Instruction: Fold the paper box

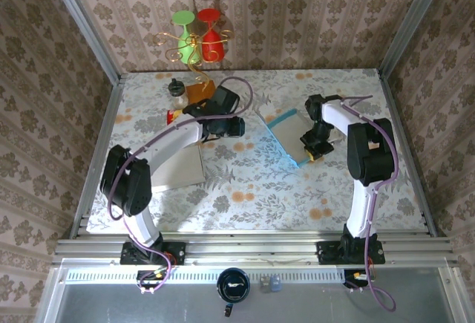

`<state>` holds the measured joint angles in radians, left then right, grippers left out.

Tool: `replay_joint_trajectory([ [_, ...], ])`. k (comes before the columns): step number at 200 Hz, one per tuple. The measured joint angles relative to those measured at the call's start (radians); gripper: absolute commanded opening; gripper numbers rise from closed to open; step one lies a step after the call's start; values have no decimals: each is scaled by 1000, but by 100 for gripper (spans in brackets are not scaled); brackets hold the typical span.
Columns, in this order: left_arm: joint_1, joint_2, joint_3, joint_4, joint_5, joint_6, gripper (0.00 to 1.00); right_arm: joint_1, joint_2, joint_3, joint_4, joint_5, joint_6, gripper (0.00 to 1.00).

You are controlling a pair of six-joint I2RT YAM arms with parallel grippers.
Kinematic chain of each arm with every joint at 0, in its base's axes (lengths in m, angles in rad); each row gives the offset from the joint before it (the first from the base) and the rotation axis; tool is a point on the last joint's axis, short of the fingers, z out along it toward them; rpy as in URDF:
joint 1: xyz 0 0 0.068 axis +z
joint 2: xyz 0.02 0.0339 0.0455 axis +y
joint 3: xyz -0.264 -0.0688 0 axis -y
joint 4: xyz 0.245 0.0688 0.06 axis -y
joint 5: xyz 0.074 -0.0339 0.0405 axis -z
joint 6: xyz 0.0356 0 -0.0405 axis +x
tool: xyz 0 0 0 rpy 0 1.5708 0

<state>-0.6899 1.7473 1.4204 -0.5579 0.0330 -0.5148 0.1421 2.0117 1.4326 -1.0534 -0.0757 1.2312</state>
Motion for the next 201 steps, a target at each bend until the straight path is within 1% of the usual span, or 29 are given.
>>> replay_joint_trajectory([
  [44, -76, 15, -36, 96, 80, -35, 38, 0, 34, -2, -74, -98, 151, 0],
  [71, -89, 53, -38, 143, 122, -55, 37, 0, 38, -40, -72, -171, 226, 0],
  [86, -89, 66, -40, 154, 134, -62, 37, 0, 12, -85, -55, -200, 273, 0],
  [108, -89, 73, -44, 171, 148, -70, 37, 1, -23, -140, -27, -222, 320, 7],
  [144, -89, 73, -53, 200, 169, -84, 36, 3, -42, -162, 2, -237, 343, 17],
  [151, -89, 74, -54, 203, 173, -86, 36, 5, -49, -167, 8, -237, 344, 20],
  [154, -89, 75, -54, 206, 174, -88, 36, 6, -53, -168, 10, -237, 345, 23],
  [178, -89, 81, -55, 219, 184, -95, 36, 13, -100, -175, 31, -237, 342, 38],
  [188, -89, 87, -55, 227, 189, -96, 36, 14, -130, -175, 34, -234, 340, 40],
  [193, -89, 89, -55, 230, 192, -97, 36, 15, -145, -175, 34, -230, 334, 44],
  [201, -89, 93, -55, 235, 196, -100, 36, 16, -173, -175, 32, -222, 324, 44],
])
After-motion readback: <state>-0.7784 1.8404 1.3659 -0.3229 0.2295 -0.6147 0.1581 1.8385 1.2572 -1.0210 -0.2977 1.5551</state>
